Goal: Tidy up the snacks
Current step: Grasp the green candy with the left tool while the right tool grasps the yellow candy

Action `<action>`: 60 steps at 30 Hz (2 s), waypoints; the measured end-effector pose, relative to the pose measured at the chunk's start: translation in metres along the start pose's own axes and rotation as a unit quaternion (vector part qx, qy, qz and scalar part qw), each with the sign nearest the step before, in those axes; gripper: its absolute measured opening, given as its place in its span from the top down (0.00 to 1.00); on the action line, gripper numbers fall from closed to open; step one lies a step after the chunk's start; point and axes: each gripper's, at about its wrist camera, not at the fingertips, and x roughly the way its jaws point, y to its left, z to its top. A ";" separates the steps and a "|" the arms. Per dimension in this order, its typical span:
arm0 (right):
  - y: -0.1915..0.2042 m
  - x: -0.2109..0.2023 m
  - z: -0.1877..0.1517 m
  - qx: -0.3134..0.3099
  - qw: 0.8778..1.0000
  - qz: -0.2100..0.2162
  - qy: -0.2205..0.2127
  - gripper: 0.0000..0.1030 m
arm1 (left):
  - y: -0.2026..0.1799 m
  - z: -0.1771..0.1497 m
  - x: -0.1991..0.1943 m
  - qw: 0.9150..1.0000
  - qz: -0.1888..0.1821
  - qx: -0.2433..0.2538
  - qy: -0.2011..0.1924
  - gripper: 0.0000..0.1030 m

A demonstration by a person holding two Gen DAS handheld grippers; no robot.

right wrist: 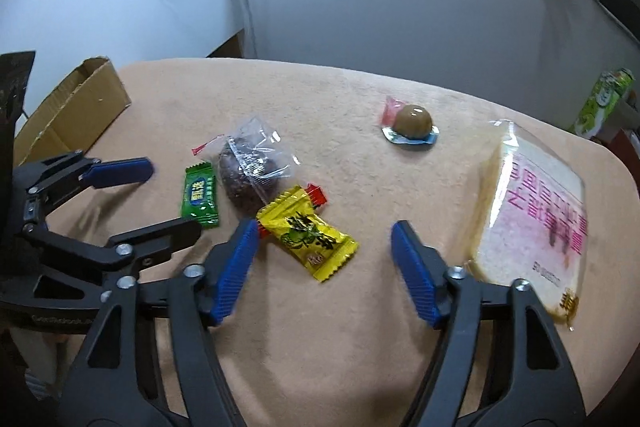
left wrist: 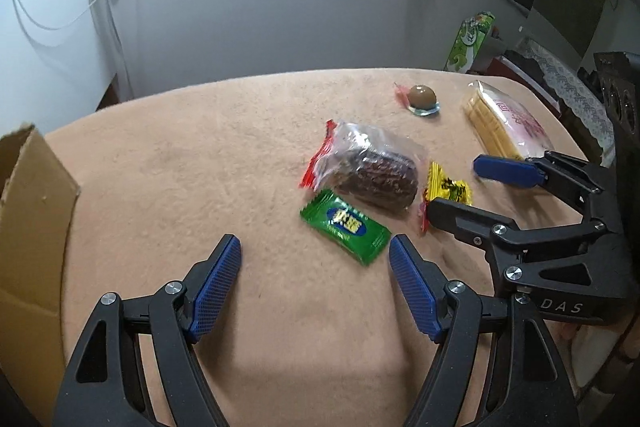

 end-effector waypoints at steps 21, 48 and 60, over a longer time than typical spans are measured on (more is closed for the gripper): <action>-0.016 -0.062 -0.074 0.097 0.994 0.039 -0.042 0.73 | -0.014 0.009 0.009 0.999 -0.013 0.044 -0.002 0.53; -0.013 -0.076 -0.088 0.109 0.990 0.048 -0.081 0.73 | -0.011 -0.012 -0.015 1.000 -0.024 0.004 -0.009 0.66; -0.017 -0.073 -0.093 0.117 0.988 0.059 -0.083 0.73 | -0.009 0.006 0.008 0.999 0.025 -0.041 -0.012 0.78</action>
